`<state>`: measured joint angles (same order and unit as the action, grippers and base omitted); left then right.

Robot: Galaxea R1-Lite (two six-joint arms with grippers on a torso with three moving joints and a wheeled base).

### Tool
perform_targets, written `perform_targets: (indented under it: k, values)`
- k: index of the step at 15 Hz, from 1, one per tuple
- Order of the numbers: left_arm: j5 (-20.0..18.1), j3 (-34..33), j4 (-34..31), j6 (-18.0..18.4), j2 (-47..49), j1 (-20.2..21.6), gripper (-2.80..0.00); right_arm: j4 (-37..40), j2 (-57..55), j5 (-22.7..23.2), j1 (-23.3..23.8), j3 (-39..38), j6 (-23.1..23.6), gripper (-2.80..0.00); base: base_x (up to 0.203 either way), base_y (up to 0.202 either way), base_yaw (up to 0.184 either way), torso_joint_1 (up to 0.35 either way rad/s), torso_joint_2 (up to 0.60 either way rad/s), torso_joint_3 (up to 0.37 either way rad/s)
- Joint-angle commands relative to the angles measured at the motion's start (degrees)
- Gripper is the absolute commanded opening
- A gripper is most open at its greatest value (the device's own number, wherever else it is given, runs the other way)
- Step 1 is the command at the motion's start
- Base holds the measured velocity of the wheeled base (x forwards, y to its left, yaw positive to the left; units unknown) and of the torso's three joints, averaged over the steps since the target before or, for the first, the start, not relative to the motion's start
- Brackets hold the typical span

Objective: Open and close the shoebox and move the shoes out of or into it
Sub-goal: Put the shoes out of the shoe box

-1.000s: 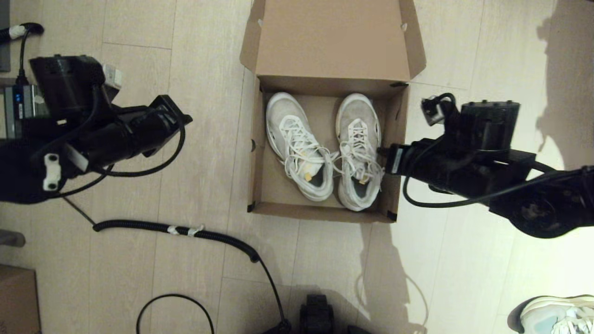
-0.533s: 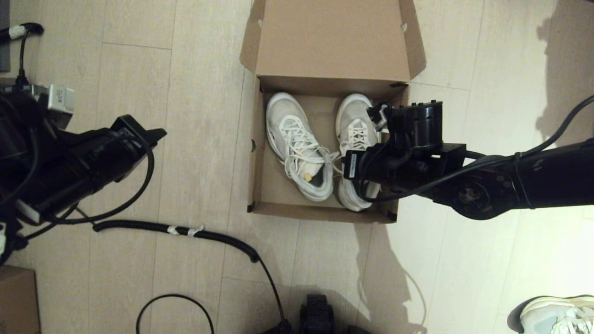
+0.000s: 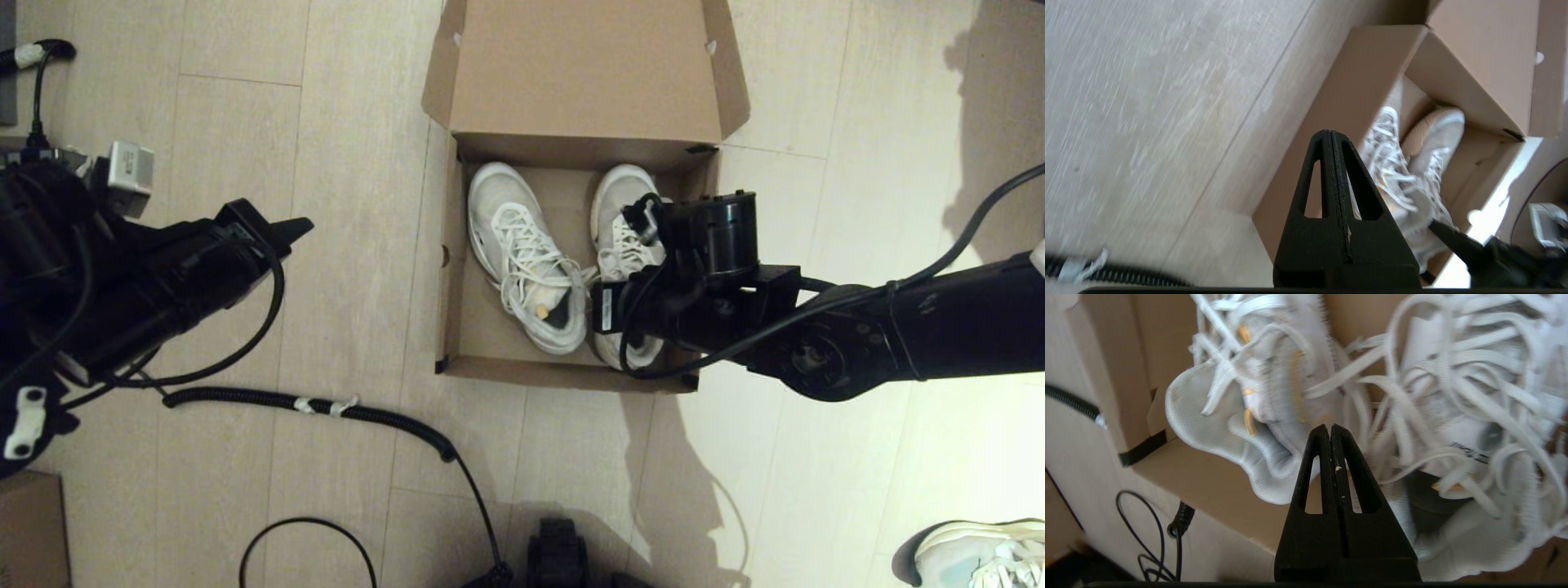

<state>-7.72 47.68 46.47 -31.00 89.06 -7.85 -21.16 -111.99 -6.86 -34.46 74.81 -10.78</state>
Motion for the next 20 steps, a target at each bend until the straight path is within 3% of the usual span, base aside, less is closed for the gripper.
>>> perform_targets:
  k: [1,4,7,10,14,16,17,18,20]
  values:
    - [-0.18,-2.3,3.93,-0.1,2.98,0.02,-2.8,-0.11,-0.16,-0.08,-0.8,-0.19,0.14,-2.8,0.0,0.0,0.0,0.0,0.0,0.0]
    - [-0.11,-4.79,7.5,0.24,3.49,0.03,-2.8,-0.12,-0.51,-0.33,-1.37,0.24,0.2,-2.8,0.0,0.0,0.0,0.0,0.0,0.0]
    - [2.14,-6.9,7.5,0.41,2.13,-0.06,-2.8,0.14,-0.25,-5.74,-0.49,-0.06,3.91,-2.8,0.0,0.0,0.0,0.0,0.0,0.0]
    - [4.32,-7.82,6.65,1.31,-0.58,0.28,-2.8,0.15,0.19,-10.04,1.82,0.75,4.54,-2.8,0.0,0.0,0.0,0.0,0.0,0.0]
    - [4.44,-5.03,-3.04,4.57,-2.59,0.99,-2.8,0.77,2.42,-12.98,3.54,-1.25,4.19,-2.8,0.0,0.0,0.0,0.0,0.0,0.0]
    - [6.93,-2.96,-10.49,7.5,-4.01,0.74,-2.8,0.95,2.58,-12.91,4.22,-1.42,4.29,-2.8,0.0,0.0,0.0,0.0,0.0,0.0]
    - [8.94,-2.5,-11.31,8.63,-4.26,0.71,-2.8,0.95,2.48,-12.91,4.14,-1.6,4.39,-2.8,0.0,0.0,0.0,0.0,0.0,0.0]
    - [10.16,-2.5,-11.49,8.76,-4.33,0.89,-2.8,0.92,2.52,-12.89,3.9,-1.57,4.34,0.0,0.0,0.0,0.0,0.0,0.0,0.0]
    - [12.41,-2.76,-11.62,8.76,-4.64,2.43,-2.8,0.6,3.01,-12.71,2.91,-0.64,3.76,0.0,0.0,0.0,0.0,0.0,0.0,0.0]
